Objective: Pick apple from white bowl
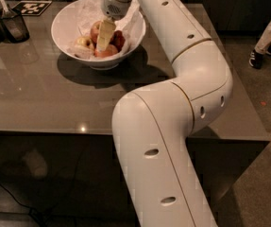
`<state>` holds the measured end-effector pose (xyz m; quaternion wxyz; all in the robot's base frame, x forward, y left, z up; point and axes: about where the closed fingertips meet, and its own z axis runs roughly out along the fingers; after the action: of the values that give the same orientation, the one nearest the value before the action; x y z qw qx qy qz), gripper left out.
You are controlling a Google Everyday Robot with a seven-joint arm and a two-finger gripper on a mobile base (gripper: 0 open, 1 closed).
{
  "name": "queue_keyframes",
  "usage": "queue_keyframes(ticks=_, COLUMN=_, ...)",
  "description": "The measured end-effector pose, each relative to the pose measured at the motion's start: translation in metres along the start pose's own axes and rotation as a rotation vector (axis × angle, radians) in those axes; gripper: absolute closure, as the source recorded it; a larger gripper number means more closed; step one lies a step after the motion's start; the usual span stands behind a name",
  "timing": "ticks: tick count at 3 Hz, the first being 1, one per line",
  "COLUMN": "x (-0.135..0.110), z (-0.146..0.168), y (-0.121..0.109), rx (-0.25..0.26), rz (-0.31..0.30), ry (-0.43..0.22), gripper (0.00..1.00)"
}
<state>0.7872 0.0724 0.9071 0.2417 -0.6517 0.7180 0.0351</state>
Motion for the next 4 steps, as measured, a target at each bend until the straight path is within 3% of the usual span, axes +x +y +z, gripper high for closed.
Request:
queue_keyframes(ticks=1, x=0.0, z=0.0, y=0.0, rx=0.0, rz=0.0, ry=0.0, gripper=0.88)
queue_keyframes(ticks=2, x=0.0, z=0.0, y=0.0, rx=0.0, rz=0.0, ry=0.0, gripper=1.0)
queue_keyframes(ticks=4, x=-0.0019, z=-0.0036, y=-0.0009, rx=0.0, rz=-0.001, ry=0.0, gripper=1.0)
